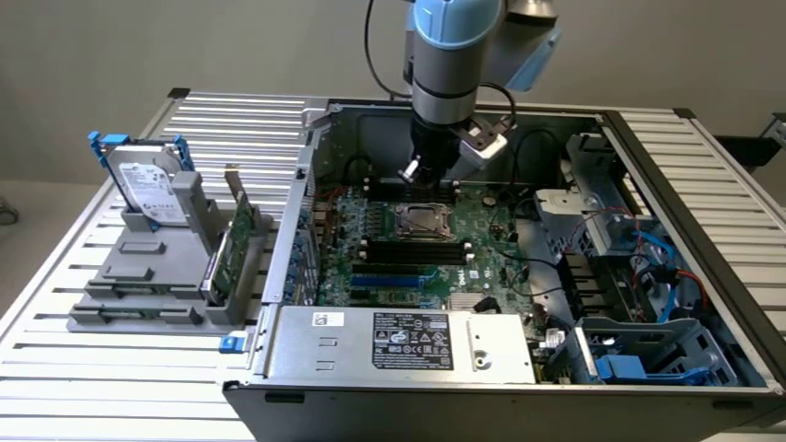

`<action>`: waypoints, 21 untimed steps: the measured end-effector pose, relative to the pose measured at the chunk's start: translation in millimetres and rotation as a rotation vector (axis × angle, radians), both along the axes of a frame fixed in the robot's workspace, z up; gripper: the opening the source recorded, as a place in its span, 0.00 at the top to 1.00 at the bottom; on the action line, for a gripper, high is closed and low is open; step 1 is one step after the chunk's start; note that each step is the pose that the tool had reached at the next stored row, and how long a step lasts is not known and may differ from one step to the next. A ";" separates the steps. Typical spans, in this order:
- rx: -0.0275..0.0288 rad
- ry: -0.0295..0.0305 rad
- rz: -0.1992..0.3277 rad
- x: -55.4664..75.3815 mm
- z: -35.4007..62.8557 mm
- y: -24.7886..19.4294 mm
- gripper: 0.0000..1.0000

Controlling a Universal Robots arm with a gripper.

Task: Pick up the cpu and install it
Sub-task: 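Install the first cpu locking lever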

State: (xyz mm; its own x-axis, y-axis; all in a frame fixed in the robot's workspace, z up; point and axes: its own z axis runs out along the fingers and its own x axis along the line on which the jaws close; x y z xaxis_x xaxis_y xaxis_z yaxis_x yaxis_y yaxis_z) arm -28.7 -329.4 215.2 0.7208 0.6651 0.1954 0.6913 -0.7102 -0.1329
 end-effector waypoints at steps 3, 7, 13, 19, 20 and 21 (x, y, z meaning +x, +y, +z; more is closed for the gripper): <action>0.0008 0.0016 0.000 -0.4 3.9 -5.4 0.89; 0.0050 0.0043 -0.002 -1.0 5.7 -16.4 0.89; 0.0126 0.0103 -0.005 -2.7 12.2 -29.2 0.89; 0.0205 0.0139 -0.006 -8.1 18.5 -43.1 0.89; 0.0218 0.0145 -0.006 -9.0 19.4 -45.4 0.89; 0.0230 0.0153 -0.006 -9.9 20.5 -47.7 0.89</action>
State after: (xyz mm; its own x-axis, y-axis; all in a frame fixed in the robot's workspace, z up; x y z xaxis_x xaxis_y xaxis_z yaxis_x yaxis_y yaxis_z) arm -38.6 -377.1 235.7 0.7277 0.6562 0.1995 0.6848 -0.7110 -0.1598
